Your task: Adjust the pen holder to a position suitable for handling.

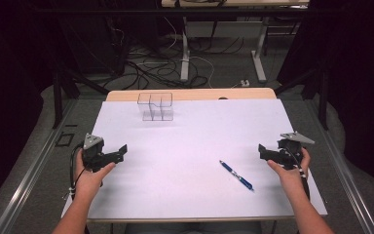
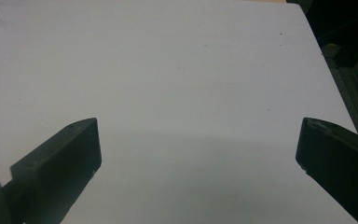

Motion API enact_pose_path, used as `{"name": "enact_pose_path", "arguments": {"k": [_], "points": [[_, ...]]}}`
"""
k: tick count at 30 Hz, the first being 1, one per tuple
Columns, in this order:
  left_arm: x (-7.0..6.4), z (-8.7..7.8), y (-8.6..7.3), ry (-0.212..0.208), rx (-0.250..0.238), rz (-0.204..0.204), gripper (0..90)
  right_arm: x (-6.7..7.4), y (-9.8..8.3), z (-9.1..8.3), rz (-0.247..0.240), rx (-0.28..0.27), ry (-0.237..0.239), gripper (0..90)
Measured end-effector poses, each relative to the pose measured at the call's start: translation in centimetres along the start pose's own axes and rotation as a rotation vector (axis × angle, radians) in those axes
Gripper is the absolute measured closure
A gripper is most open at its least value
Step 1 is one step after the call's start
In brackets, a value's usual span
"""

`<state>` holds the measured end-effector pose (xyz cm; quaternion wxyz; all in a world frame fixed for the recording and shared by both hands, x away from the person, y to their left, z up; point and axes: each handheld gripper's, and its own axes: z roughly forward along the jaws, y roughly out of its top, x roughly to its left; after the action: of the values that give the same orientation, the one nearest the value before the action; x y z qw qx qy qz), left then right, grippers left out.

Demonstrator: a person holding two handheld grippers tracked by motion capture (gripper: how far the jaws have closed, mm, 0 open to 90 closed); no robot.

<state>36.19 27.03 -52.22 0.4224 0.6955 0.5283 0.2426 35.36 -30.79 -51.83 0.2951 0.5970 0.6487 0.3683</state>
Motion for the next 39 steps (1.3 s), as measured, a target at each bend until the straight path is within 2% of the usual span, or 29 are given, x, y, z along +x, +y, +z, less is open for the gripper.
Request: {"name": "enact_pose_path", "arguments": {"k": [9, 12, 16, 22, 30, 33, 38, 39], "points": [[-0.6, 0.0, 0.8, 0.000, -0.016, -0.013, 8.3, -0.1, -0.2, 0.1, 0.009, 0.013, 0.001, 0.0], [-0.9, -0.1, 1.4, 0.003, -0.033, -0.016, 10.8, -0.1, -0.2, 0.1, -0.007, 0.016, 0.002, 0.0], [-1.1, -0.1, 2.5, -0.004, -0.055, -0.042, 15.6, 0.1, -0.2, 0.0, -0.002, 0.016, 0.005, 0.0], [-1.4, 0.2, 4.2, -0.001, -0.069, -0.042, 17.7, 0.2, -0.2, 0.0, 0.005, 0.019, 0.004, 0.0], [-1.3, 0.5, 6.7, -0.017, -0.096, -0.089, 23.4, 0.1, -0.3, 0.1, 0.005, 0.024, -0.002, 0.1], [-1.3, 0.6, 7.4, -0.016, -0.095, -0.084, 25.2, 0.2, -0.4, 0.1, 0.006, 0.030, 0.000, 0.2], [-1.9, 0.8, 9.7, 0.001, -0.104, -0.043, 30.2, 0.1, -0.4, 0.1, 0.002, 0.033, 0.000, 0.5], [-1.9, 0.8, 9.7, 0.001, -0.104, -0.043, 31.0, 0.1, -0.4, 0.1, 0.002, 0.033, 0.000, 0.5]]}}
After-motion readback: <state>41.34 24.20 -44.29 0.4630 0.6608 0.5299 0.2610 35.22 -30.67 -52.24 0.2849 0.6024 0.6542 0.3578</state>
